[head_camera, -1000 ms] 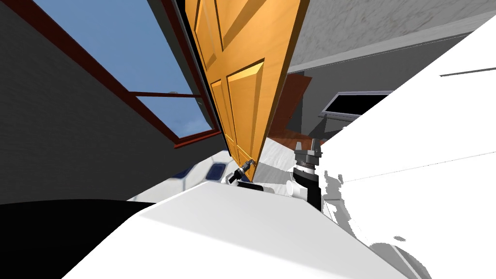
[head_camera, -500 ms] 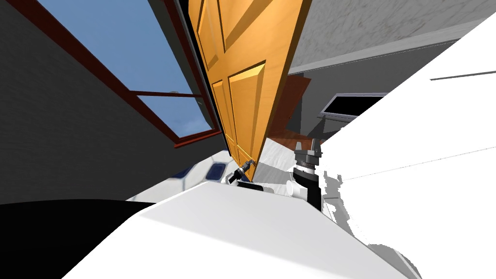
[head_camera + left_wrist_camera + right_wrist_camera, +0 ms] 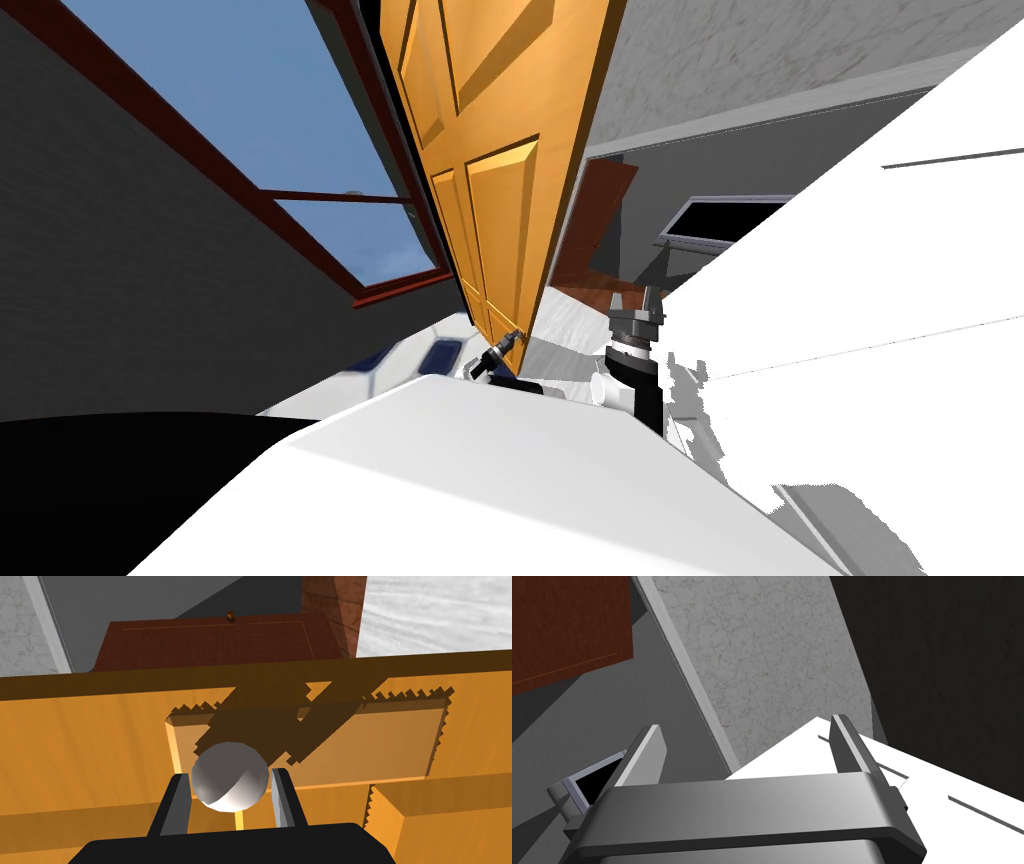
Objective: Push the door open
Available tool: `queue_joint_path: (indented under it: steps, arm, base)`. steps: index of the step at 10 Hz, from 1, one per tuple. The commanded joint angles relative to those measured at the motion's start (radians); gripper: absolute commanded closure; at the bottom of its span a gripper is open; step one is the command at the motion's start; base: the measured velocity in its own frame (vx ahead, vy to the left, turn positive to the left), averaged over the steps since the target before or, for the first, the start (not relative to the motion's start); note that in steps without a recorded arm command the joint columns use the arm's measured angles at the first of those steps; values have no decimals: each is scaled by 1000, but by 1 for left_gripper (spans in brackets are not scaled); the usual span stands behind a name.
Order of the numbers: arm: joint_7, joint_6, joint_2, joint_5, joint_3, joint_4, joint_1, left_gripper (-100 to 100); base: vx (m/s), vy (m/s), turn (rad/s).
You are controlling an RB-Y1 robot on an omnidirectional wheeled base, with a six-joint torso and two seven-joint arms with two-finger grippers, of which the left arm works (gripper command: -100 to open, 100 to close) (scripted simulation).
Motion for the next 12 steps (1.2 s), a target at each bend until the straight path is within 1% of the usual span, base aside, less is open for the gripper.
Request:
queue_joint_path:
  steps: [1,2,3,4,5,6,7,10,12]
  arm:
    - [-14,-8,4,14,31,18,-20,100]
    - [-19,-7,5,17,38,19,-20,100]
    - [-19,-7,5,17,38,19,-20,100]
    - [-35,-5,7,28,62,23,-21,100]
    - [-35,-5,7,28,62,23,-21,100]
    - [-47,-3,6,36,80,25,-22,100]
    - [-35,-8,9,32,68,33,-27,-100]
    - [-28,-4,10,32,63,28,-27,-100]
    - [-19,0,5,31,57,23,-27,-100]
  base:
    - [139,-158,53]
    - [115,-167,38]
    - [82,-99,19]
    - [135,-124,59]
    - [136,-109,59]
    - [150,-111,46]
    - [-50,-17,46]
    - [-162,71,5]
    - [-212,72,17]
